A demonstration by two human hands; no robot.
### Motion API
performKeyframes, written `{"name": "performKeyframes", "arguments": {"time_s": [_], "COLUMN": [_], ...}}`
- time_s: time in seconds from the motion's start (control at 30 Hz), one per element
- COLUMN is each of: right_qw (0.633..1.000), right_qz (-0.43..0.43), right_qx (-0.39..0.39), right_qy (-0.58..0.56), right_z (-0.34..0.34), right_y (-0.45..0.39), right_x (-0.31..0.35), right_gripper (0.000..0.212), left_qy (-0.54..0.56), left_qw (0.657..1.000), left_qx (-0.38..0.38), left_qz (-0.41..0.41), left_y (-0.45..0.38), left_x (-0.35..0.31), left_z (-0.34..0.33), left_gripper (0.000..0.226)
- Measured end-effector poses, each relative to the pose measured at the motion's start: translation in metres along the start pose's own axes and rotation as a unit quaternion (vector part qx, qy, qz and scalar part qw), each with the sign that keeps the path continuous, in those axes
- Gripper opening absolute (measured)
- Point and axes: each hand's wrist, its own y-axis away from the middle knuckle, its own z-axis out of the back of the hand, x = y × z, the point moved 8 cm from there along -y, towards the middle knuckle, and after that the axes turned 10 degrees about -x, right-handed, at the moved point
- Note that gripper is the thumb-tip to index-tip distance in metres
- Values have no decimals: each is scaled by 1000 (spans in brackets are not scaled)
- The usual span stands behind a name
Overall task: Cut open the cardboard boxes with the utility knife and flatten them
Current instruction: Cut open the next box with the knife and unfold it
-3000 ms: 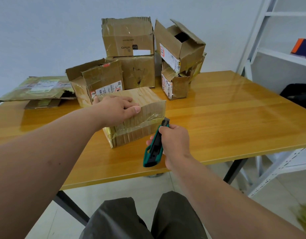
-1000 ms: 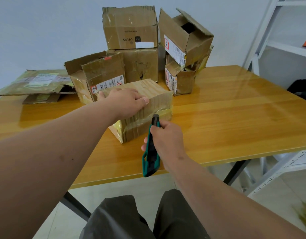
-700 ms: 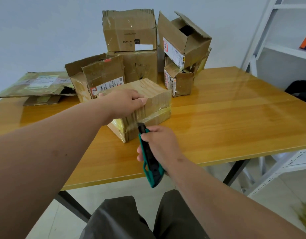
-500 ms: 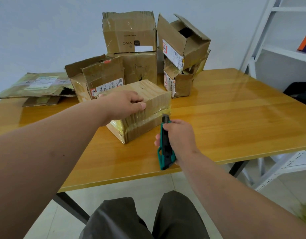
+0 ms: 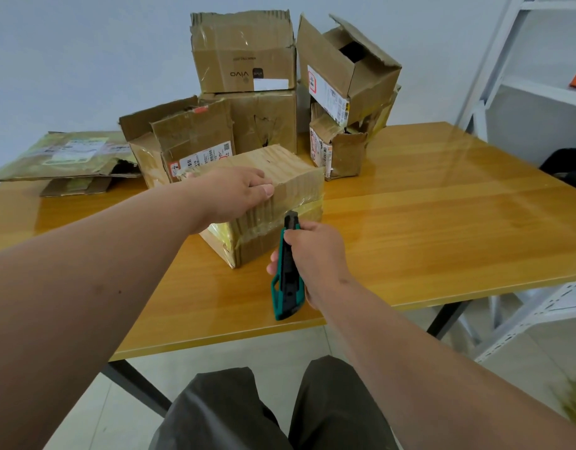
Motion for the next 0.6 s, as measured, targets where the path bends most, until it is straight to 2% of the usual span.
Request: {"name": "performKeyframes", "arguments": {"time_s": [0.1, 0.2, 0.4, 0.6], "right_qw": [1000, 999, 994, 988], "right_qz": [15, 25, 16, 9], "right_qx": [1, 14, 86, 126], "right_qy": [20, 34, 62, 85], "right_z": [-6, -15, -43, -38], "right_y": [3, 9, 28, 34], "right_x": [-1, -5, -11, -11], "right_gripper": [27, 18, 16, 21], "left_qy": [-3, -4, -5, 9], "left_qw": [1000, 1000, 1000, 1000], "left_qx": [0, -1, -7, -2], "left_qz": [0, 1, 7, 14], "left_y": [0, 0, 5, 5], "left_x": [-1, -2, -5, -6], "left_z": [0, 0, 3, 1], "left_gripper": [46, 46, 45, 47]}}
